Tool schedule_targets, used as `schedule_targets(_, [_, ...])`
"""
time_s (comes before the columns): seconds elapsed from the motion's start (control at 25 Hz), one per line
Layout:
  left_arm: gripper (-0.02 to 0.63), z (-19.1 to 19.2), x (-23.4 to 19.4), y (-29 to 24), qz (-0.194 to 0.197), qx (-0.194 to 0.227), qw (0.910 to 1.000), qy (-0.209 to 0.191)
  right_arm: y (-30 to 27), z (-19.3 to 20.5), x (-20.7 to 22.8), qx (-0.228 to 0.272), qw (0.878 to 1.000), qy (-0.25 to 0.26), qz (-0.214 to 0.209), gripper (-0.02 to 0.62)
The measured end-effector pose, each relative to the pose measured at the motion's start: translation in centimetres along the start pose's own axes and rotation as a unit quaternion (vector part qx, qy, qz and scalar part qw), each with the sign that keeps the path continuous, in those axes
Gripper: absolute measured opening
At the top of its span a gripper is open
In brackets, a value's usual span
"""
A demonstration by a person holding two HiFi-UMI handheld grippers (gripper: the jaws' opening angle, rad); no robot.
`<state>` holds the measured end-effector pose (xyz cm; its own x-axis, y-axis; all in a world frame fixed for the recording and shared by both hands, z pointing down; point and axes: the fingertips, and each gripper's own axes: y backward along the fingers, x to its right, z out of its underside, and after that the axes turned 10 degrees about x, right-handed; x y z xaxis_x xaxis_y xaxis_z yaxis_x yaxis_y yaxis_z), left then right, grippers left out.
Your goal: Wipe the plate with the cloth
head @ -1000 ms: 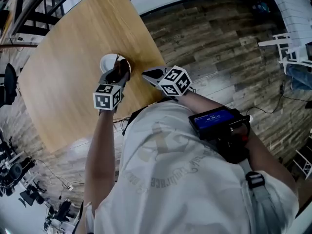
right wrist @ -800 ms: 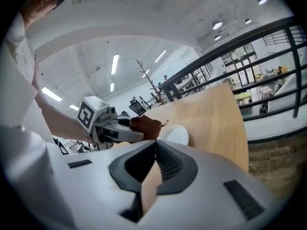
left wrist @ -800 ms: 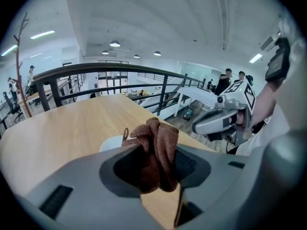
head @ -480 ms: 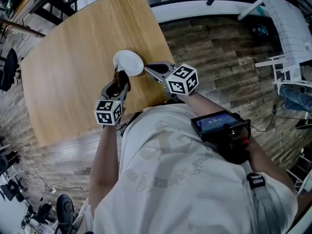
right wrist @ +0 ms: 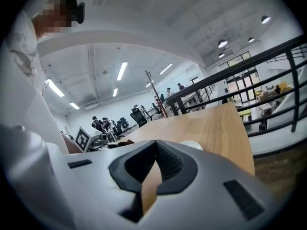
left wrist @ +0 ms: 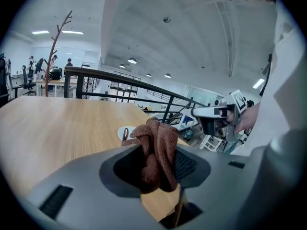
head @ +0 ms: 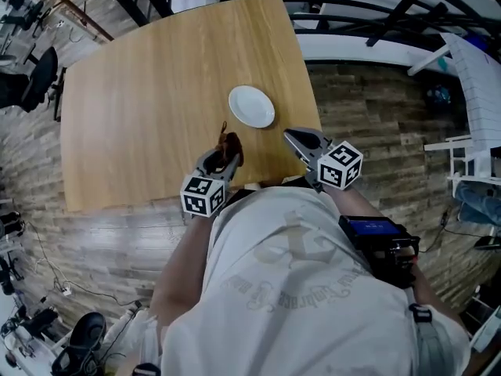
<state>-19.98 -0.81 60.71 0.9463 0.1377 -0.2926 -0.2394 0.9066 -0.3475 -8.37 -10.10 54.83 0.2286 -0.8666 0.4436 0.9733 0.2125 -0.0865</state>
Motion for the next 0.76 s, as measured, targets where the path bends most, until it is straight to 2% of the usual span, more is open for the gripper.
schedule_targets(0.44, [0.170, -0.2, -1.4, 2.7, 0.014, 0.022, 0.9996, 0.011, -1.1, 1.7, -2.9, 0.005, 1.000, 0.007, 0.018, 0.014])
schedule_targets(0.76, [0.170, -1.1, -0.4, -1.4, 0.020, 0.023, 0.9995, 0.007, -0.2, 0.9, 0.8, 0.002, 1.000, 0.007, 0.022, 0.014])
